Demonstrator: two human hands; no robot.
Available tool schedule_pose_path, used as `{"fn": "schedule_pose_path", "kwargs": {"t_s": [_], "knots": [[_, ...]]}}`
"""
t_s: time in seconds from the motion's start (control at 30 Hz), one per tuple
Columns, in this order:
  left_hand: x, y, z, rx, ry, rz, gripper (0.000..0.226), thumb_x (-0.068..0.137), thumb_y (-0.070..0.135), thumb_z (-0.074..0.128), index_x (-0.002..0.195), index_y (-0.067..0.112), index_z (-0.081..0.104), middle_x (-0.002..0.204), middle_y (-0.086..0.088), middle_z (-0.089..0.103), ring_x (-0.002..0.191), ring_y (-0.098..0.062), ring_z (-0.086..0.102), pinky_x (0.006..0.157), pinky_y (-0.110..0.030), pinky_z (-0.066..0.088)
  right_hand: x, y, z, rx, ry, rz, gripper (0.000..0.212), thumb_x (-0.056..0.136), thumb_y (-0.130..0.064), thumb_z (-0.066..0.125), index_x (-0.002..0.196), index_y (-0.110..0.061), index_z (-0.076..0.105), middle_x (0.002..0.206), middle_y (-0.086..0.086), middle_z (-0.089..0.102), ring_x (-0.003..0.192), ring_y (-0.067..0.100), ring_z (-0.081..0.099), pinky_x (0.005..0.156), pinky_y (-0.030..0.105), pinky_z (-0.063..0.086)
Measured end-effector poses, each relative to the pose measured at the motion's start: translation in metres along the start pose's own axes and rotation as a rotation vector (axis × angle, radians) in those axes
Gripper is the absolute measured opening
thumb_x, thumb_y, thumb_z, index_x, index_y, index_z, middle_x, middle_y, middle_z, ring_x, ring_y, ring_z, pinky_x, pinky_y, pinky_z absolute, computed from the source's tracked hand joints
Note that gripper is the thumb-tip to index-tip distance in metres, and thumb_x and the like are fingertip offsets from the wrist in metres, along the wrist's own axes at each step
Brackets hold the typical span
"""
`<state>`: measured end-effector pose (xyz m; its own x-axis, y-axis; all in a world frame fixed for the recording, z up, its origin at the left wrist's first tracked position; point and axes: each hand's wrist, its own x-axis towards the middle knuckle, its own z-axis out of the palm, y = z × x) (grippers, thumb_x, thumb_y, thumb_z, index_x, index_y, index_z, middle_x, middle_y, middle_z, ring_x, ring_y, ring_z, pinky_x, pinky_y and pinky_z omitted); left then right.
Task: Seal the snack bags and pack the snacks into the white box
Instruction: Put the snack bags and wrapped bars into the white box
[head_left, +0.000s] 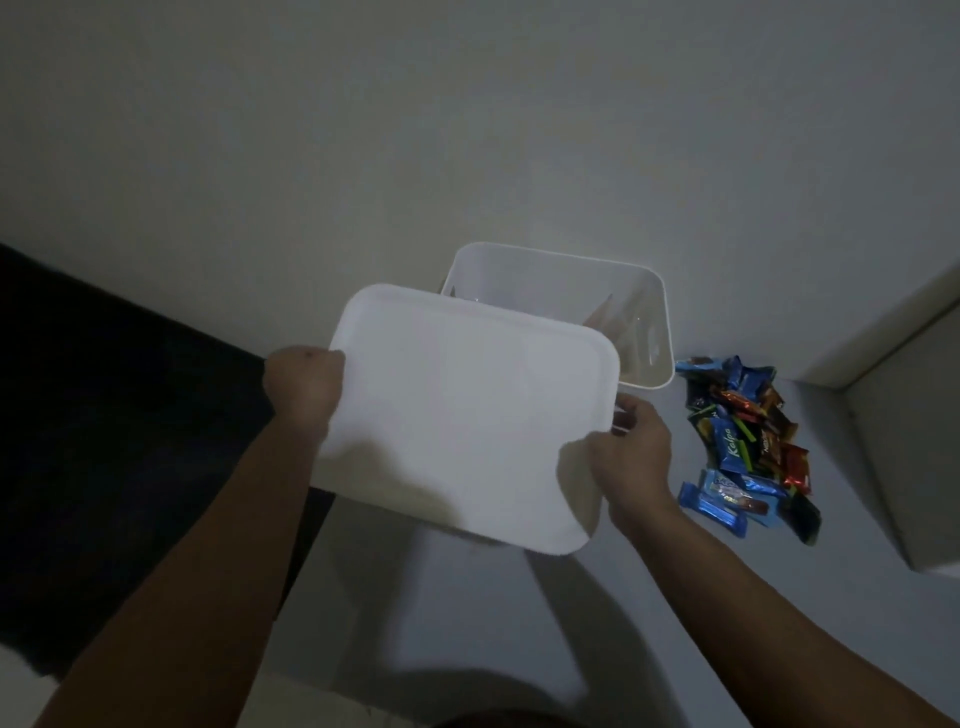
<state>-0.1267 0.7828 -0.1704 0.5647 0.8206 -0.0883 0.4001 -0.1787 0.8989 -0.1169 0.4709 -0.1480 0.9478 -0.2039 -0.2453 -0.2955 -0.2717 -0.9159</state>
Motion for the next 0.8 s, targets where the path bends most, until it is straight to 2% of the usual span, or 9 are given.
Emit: {"fn": "schedule_pose_path", "kwargs": {"t_s": [0.1, 0.2, 0.27, 0.37, 0.4, 0.47, 0.57, 0.73, 0.8], "knots": [[0.002, 0.038, 0.012, -0.127, -0.042, -0.005, 0.016, 0.070, 0.005, 0.051, 0.056, 0.010, 0.047, 0.058, -0.005, 0.043, 0.059, -0.019, 0.044, 0.055, -0.032, 0.035, 0.025, -0.015, -0.012, 0.039, 0.057, -0.044, 0.053, 0.072, 0.010, 0.054, 0.120, -0.012, 0.062, 0.105, 0.002, 0.067, 0.096, 0.022, 0.063, 0.086, 0.049, 0.056], [0.008, 0.075, 0.033, -0.097, -0.117, 0.012, 0.017, 0.079, 0.003, 0.052, 0.067, 0.014, 0.057, 0.067, -0.003, 0.054, 0.067, -0.020, 0.054, 0.057, -0.029, 0.045, 0.054, -0.032, -0.022, 0.048, 0.129, -0.092, 0.052, 0.068, 0.010, 0.055, 0.114, -0.011, 0.066, 0.101, 0.003, 0.071, 0.090, 0.023, 0.067, 0.081, 0.049, 0.058], [0.017, 0.095, 0.049, -0.046, -0.138, -0.011, 0.014, 0.085, 0.004, 0.053, 0.075, 0.007, 0.063, 0.079, -0.006, 0.063, 0.071, -0.022, 0.057, 0.055, -0.027, 0.046, 0.070, -0.047, -0.028, 0.027, 0.174, -0.113, 0.045, 0.071, 0.013, 0.055, 0.110, -0.007, 0.067, 0.100, 0.008, 0.071, 0.091, 0.026, 0.067, 0.082, 0.049, 0.058], [0.028, 0.115, 0.074, 0.025, -0.141, -0.011, 0.026, 0.086, 0.003, 0.054, 0.107, -0.010, 0.064, 0.113, -0.019, 0.066, 0.091, -0.027, 0.065, 0.073, -0.031, 0.052, 0.091, -0.064, -0.038, -0.015, 0.240, -0.133, 0.029, 0.077, 0.016, 0.052, 0.098, 0.004, 0.067, 0.099, 0.018, 0.069, 0.094, 0.031, 0.065, 0.090, 0.047, 0.054], [0.028, 0.120, 0.080, 0.030, -0.150, 0.003, 0.027, 0.086, 0.003, 0.055, 0.106, -0.012, 0.063, 0.117, -0.021, 0.064, 0.097, -0.029, 0.065, 0.075, -0.031, 0.051, 0.099, -0.067, -0.040, -0.030, 0.251, -0.126, 0.027, 0.079, 0.016, 0.051, 0.099, 0.006, 0.067, 0.098, 0.018, 0.068, 0.095, 0.030, 0.064, 0.093, 0.045, 0.053], [0.027, 0.126, 0.092, 0.055, -0.173, 0.034, 0.020, 0.085, 0.006, 0.056, 0.095, -0.008, 0.066, 0.115, -0.023, 0.066, 0.096, -0.031, 0.066, 0.070, -0.030, 0.047, 0.115, -0.070, -0.043, -0.053, 0.264, -0.118, 0.029, 0.081, 0.013, 0.053, 0.105, 0.007, 0.067, 0.106, 0.018, 0.069, 0.103, 0.031, 0.063, 0.096, 0.043, 0.052], [0.025, 0.132, 0.108, 0.136, -0.216, 0.040, 0.027, 0.085, 0.010, 0.055, 0.105, -0.004, 0.066, 0.112, -0.020, 0.067, 0.102, -0.033, 0.065, 0.071, -0.030, 0.047, 0.139, -0.071, -0.043, -0.068, 0.255, -0.088, 0.036, 0.084, 0.007, 0.054, 0.115, -0.002, 0.067, 0.120, 0.016, 0.065, 0.113, 0.031, 0.060, 0.102, 0.037, 0.047], [0.027, 0.127, 0.130, 0.248, -0.236, 0.049, 0.022, 0.081, 0.005, 0.055, 0.092, -0.009, 0.068, 0.091, -0.017, 0.069, 0.088, -0.030, 0.068, 0.062, -0.026, 0.044, 0.163, -0.062, -0.034, -0.145, 0.215, -0.082, 0.035, 0.081, 0.005, 0.050, 0.109, -0.006, 0.068, 0.104, 0.014, 0.067, 0.105, 0.029, 0.061, 0.089, 0.032, 0.049], [0.029, 0.124, 0.138, 0.227, -0.214, 0.047, 0.021, 0.078, 0.001, 0.054, 0.090, -0.010, 0.068, 0.094, -0.020, 0.070, 0.088, -0.033, 0.068, 0.067, -0.031, 0.050, 0.168, -0.060, -0.030, -0.144, 0.182, -0.054, 0.049, 0.083, 0.005, 0.054, 0.130, -0.005, 0.055, 0.124, 0.015, 0.063, 0.119, 0.031, 0.055, 0.103, 0.035, 0.043]]}}
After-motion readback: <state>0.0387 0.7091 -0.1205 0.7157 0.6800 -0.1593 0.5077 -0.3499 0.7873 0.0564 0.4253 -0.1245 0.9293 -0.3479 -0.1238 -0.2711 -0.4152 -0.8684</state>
